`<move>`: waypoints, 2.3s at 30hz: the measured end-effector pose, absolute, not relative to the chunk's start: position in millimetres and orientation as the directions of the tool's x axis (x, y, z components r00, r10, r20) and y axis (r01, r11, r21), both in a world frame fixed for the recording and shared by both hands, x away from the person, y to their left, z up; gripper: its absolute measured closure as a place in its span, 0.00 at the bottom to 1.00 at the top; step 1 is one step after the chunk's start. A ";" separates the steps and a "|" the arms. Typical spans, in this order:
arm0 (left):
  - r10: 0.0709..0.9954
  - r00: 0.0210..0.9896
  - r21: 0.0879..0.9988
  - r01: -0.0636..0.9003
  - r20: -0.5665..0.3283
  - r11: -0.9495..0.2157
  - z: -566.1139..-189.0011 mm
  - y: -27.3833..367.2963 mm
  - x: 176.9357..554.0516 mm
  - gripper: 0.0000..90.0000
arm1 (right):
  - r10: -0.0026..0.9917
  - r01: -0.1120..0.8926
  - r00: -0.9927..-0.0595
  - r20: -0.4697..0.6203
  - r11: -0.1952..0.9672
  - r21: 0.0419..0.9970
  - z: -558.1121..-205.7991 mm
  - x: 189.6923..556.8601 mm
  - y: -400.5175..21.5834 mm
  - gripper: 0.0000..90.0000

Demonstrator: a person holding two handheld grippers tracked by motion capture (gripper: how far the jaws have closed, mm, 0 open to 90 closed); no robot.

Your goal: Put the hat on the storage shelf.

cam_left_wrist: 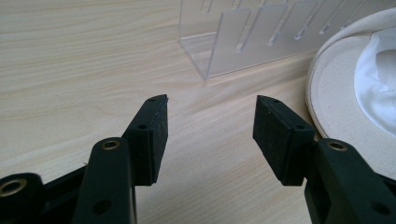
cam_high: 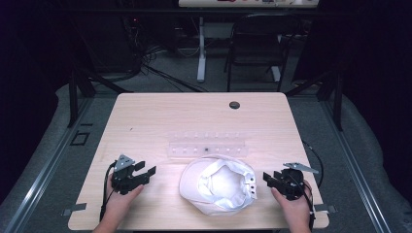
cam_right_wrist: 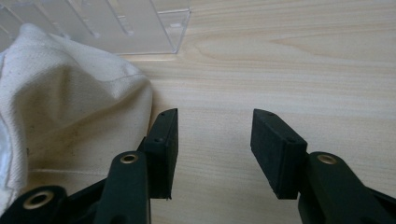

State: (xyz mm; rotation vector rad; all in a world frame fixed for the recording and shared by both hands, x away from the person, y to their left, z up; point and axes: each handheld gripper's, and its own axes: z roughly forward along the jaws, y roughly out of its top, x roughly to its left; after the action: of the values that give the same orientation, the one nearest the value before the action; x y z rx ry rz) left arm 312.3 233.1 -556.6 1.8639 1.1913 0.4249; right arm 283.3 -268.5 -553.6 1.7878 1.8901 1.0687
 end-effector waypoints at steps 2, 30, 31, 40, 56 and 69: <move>0.859 0.489 0.799 0.572 -0.149 -0.186 -555.9 233.0 312.0 0.51 | 0.954 0.709 -0.158 0.253 -0.069 0.702 -553.2 282.9 -268.5 0.57; 0.851 0.509 0.811 0.547 -0.125 -0.208 -553.0 228.5 307.0 0.51 | 0.969 0.782 -0.185 0.163 0.045 0.621 -522.9 285.2 -251.0 0.54; 0.852 0.509 0.811 0.547 -0.125 -0.208 -553.1 228.5 307.0 0.51 | 0.971 0.785 -0.188 0.150 0.057 0.616 -521.0 286.0 -249.5 0.54; 0.851 0.510 0.804 0.555 -0.129 -0.211 -554.7 226.2 307.3 0.51 | 0.964 0.830 -0.202 0.175 0.074 0.553 -510.8 291.3 -245.4 0.54; 0.848 0.516 0.803 0.553 -0.122 -0.221 -555.1 225.4 307.2 0.51 | 0.947 0.859 -0.218 0.236 0.072 0.506 -479.0 306.3 -230.0 0.55; 0.846 0.519 0.803 0.552 -0.120 -0.225 -555.2 224.6 307.1 0.51 | 0.933 0.907 -0.212 0.290 0.078 0.414 -459.4 321.2 -211.6 0.54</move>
State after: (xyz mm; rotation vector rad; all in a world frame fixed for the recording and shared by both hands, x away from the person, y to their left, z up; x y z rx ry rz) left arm 307.1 224.6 -555.2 1.9111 1.1483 0.4370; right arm 321.2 -211.6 -459.4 1.9386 2.2684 0.8062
